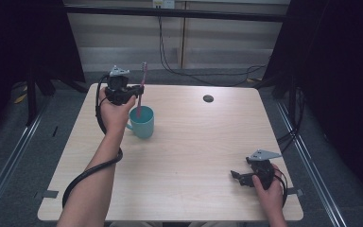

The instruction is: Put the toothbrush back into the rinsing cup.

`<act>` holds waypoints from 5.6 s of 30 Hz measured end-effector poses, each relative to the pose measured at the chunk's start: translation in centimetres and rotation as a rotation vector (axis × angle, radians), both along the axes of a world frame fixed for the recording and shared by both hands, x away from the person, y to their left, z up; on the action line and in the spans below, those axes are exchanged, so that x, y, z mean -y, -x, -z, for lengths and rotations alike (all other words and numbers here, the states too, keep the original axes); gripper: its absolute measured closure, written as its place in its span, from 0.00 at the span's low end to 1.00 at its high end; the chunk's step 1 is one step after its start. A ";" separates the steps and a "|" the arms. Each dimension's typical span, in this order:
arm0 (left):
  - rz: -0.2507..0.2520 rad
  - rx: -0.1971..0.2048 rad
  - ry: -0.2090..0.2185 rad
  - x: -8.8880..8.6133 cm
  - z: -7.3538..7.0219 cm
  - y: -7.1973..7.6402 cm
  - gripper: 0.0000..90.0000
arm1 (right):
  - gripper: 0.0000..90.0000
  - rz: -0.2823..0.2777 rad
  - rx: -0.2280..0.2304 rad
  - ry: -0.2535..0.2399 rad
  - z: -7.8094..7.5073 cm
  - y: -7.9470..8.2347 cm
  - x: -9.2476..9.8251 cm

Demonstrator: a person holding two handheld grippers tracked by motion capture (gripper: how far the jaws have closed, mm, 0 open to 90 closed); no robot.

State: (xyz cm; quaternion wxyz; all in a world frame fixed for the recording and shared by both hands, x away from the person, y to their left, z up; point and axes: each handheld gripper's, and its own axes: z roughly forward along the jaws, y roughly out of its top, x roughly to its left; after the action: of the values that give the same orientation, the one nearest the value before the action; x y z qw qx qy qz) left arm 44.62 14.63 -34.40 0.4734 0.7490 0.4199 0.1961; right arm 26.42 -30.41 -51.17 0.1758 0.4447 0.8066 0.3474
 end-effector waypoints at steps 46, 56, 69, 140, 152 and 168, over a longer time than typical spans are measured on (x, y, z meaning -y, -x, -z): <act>-0.038 -0.061 -0.019 -0.5 7.1 -0.3 0.91 | 0.13 0.000 -0.002 -0.001 0.0 0.0 0.0; -0.044 -0.074 -0.030 -0.7 7.8 -0.1 0.91 | 0.13 -0.001 0.000 0.000 0.0 0.0 0.0; -0.042 -0.090 -0.054 -0.6 8.5 0.0 0.91 | 0.13 0.000 -0.002 -0.001 0.0 0.0 0.0; -0.015 -0.090 -0.115 0.3 7.6 1.1 0.55 | 0.13 0.000 -0.002 -0.001 0.0 0.0 0.0; -0.003 -0.065 -0.122 -0.3 7.2 1.9 0.36 | 0.13 -0.001 -0.001 0.000 0.0 0.0 0.0; 0.035 -0.069 -0.104 -0.5 6.8 2.8 0.22 | 0.13 0.001 -0.002 0.000 0.0 -0.2 -0.1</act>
State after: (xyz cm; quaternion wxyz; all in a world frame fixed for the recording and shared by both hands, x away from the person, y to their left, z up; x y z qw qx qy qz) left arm 41.84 15.10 -41.23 0.4226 0.7861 0.4122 0.1833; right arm 26.63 -30.34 -51.17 0.1755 0.4455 0.8065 0.3469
